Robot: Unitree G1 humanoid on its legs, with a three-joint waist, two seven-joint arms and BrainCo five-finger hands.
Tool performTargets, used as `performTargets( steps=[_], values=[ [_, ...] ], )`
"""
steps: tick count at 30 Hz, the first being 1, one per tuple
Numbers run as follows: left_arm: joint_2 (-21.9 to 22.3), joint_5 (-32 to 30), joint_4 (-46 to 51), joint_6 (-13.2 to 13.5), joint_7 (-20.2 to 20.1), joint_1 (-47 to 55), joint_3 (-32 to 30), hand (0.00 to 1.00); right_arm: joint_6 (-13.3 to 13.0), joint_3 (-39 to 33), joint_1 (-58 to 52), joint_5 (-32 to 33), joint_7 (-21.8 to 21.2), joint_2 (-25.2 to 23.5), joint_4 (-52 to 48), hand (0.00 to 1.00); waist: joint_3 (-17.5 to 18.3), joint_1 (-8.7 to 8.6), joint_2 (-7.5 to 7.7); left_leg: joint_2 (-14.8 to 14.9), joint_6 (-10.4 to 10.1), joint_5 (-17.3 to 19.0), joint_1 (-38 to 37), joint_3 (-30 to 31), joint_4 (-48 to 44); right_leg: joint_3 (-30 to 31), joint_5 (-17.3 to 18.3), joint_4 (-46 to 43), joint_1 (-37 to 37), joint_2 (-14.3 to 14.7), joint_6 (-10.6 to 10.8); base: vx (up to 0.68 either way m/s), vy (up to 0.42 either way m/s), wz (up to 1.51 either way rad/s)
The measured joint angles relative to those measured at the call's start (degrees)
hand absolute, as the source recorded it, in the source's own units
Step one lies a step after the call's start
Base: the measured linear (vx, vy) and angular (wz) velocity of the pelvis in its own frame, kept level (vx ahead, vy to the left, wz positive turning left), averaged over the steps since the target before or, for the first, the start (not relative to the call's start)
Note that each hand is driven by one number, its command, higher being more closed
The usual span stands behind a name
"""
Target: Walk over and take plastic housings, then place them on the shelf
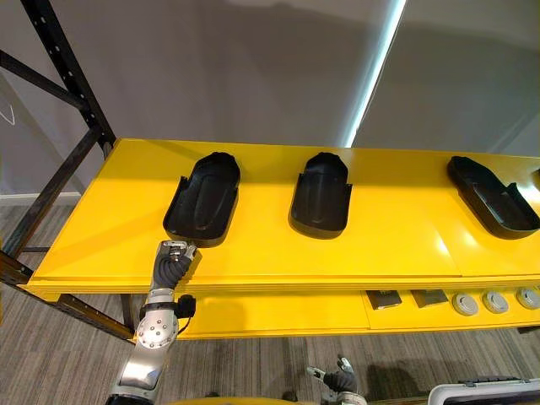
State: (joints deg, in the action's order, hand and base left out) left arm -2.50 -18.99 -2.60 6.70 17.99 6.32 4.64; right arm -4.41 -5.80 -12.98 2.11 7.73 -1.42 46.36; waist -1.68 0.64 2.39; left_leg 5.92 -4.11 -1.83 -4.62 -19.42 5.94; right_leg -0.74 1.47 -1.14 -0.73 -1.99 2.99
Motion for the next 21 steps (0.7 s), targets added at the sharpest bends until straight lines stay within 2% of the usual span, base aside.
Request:
performTargets(
  steps=[4,21],
  values=[
    [-0.1,-1.8,-3.1,-0.3,0.0,-2.3,0.0,1.00,0.3,0.0,0.1,0.0,0.0,0.8,0.1,0.00,0.4,-0.11,-0.98,-0.1,0.0,0.0,0.0,-0.5,0.0,0.4,-0.1,0.3,0.2,0.0,-0.1,-0.02,-0.002,-0.06],
    [-3.9,-4.4,-13.8,-1.3,-0.1,-12.3,0.3,1.00,0.5,-0.2,3.2,-0.7,-0.2,0.9,2.9,0.00,0.2,-3.01,-0.37,-0.8,0.0,0.1,1.4,-0.1,0.0,0.9,-0.9,2.5,1.0,0.3,-0.4,0.01,-0.001,-0.01]
  ],
)
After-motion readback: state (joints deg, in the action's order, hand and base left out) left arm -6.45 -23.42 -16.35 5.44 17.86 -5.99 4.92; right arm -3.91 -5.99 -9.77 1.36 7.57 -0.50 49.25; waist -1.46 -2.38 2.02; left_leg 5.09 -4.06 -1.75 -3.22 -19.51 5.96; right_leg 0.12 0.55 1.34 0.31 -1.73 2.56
